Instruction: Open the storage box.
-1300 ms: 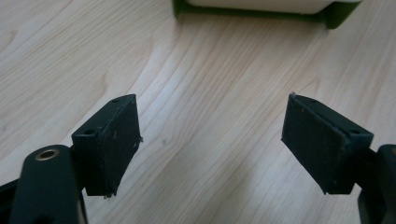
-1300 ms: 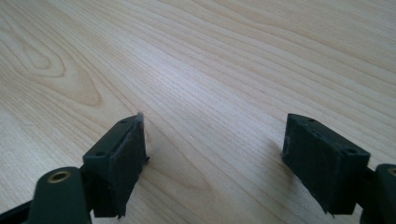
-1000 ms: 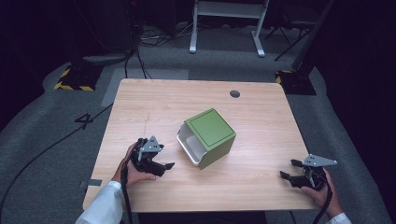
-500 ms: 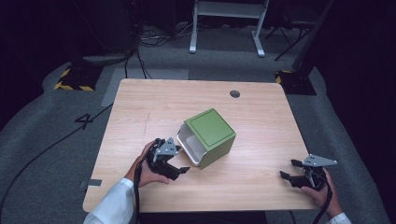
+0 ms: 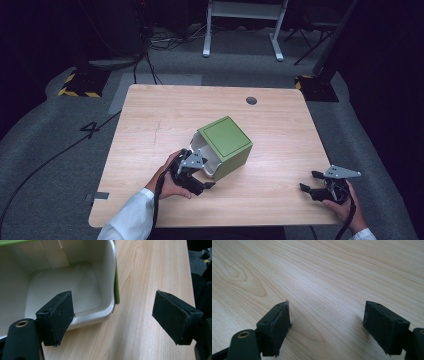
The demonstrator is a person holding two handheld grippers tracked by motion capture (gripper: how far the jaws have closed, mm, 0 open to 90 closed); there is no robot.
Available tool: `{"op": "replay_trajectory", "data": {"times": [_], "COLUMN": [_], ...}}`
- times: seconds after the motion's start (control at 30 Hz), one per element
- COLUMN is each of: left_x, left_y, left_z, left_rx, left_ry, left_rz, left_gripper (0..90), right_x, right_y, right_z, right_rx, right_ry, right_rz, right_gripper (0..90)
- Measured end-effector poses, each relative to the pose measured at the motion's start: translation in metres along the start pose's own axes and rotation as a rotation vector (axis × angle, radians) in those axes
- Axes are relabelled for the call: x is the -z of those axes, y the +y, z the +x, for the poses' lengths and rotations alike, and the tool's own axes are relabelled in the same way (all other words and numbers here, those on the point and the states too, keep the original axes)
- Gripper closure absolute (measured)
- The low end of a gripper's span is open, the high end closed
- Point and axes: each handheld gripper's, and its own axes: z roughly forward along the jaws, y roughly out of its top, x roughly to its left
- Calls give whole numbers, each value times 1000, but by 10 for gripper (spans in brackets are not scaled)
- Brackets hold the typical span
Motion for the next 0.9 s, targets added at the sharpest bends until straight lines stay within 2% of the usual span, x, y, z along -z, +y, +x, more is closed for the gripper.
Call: {"op": "replay_trajectory", "data": {"times": [0.37,0.43,0.6,0.73,0.9], "left_x": [-20,-25,-25,-30,-32], "left_y": [2,0,-1,0,1], "left_z": [3,2,4,7,7], "left_rx": [1,-3,9,3,-8], "left_ry": [-47,-45,-50,-39,-39], "left_rz": [42,57,55,79,108], "left_gripper": [175,173,175,185,237], "right_x": [0,0,0,0,0], "right_y": [0,0,0,0,0], "right_z": [0,0,0,0,0], "right_rx": [0,0,0,0,1], "right_ry": [0,0,0,0,1], "right_rz": [0,0,0,0,-1], "right_gripper": [215,215,215,215,216]}}
